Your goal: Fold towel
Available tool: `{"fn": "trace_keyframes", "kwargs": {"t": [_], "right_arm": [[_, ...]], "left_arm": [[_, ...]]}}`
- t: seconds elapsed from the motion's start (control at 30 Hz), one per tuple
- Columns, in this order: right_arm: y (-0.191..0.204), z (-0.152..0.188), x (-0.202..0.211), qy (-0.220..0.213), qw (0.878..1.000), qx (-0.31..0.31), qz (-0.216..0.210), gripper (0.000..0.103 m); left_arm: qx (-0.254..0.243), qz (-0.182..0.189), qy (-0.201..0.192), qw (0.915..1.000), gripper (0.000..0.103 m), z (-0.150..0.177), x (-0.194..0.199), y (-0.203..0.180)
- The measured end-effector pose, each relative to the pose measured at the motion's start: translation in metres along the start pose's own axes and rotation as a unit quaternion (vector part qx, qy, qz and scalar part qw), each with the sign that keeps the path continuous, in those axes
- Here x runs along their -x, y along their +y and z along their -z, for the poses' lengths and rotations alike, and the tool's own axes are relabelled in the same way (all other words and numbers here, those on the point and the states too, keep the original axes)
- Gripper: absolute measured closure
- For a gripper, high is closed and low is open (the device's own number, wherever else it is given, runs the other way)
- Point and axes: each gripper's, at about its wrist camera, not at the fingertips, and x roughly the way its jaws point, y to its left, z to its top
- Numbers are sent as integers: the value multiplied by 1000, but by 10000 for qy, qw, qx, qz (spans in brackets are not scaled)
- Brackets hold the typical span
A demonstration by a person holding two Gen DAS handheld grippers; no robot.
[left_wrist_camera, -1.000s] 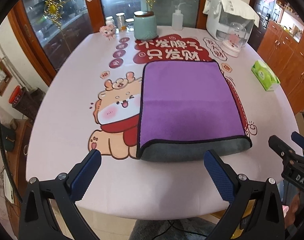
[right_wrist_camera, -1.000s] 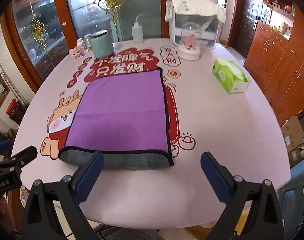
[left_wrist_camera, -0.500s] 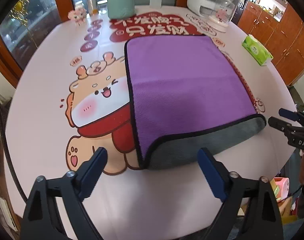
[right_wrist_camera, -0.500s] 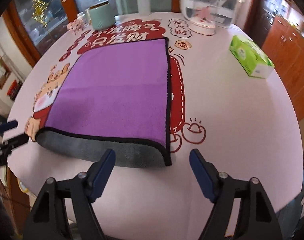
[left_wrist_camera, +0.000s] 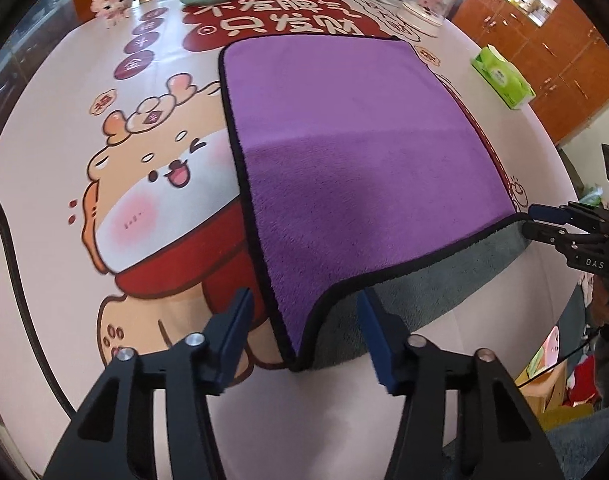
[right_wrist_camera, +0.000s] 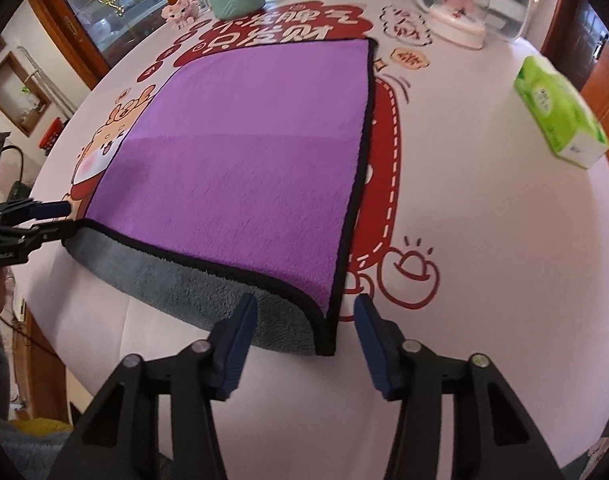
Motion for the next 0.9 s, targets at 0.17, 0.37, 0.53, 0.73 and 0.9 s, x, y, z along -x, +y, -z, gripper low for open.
{"fn": "trace_keyframes", "kwargs": {"t": [0.17,0.37,0.53,0.73,0.9], "right_arm": [[0,2,-2,87,9997,109,-200,73],[-2,2,-2,96,9996,149,-202,83],[-3,1,-1,80,9997,137,-183,87],[-3,3,1,45,9997,144,-180,91],[-2,5,2,16,9997,163,-186,95]], "left_arm": [[-228,141,38,9996,56,-9,-3,-3],[-390,202,145,9989,57,-12,-7,-6],[-437,242,268,9984,62,-13,-11,-8],[-441,343,399,9976,79,-8,-17,-9],[-479,352,437,9973,83,-4,-18,-10]]}}
